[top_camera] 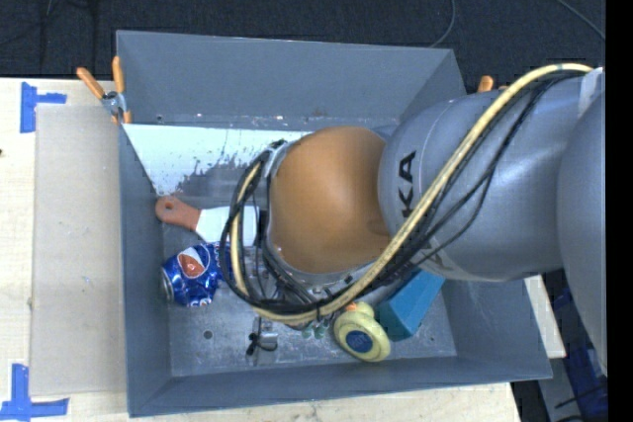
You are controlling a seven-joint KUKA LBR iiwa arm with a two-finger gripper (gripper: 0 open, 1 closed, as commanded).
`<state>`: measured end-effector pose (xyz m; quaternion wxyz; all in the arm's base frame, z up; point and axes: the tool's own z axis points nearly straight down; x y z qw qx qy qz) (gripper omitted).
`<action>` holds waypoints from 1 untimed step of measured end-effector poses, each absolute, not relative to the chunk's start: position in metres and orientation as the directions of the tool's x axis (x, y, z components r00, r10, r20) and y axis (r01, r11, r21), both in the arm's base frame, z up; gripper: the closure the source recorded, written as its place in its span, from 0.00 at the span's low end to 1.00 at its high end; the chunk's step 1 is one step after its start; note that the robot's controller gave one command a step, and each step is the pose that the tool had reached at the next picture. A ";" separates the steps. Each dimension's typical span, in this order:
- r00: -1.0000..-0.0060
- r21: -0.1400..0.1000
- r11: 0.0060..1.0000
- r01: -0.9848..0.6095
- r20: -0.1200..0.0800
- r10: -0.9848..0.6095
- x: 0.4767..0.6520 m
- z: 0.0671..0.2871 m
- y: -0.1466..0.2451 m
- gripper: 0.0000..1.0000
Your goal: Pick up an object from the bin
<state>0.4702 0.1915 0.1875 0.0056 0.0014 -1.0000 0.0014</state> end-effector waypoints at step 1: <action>-1.000 -0.001 1.000 0.002 0.003 0.002 0.472 0.191 0.190 0.00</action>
Offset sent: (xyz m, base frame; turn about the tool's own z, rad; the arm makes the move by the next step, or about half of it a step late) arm 0.0748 -0.0100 -0.1175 -0.0481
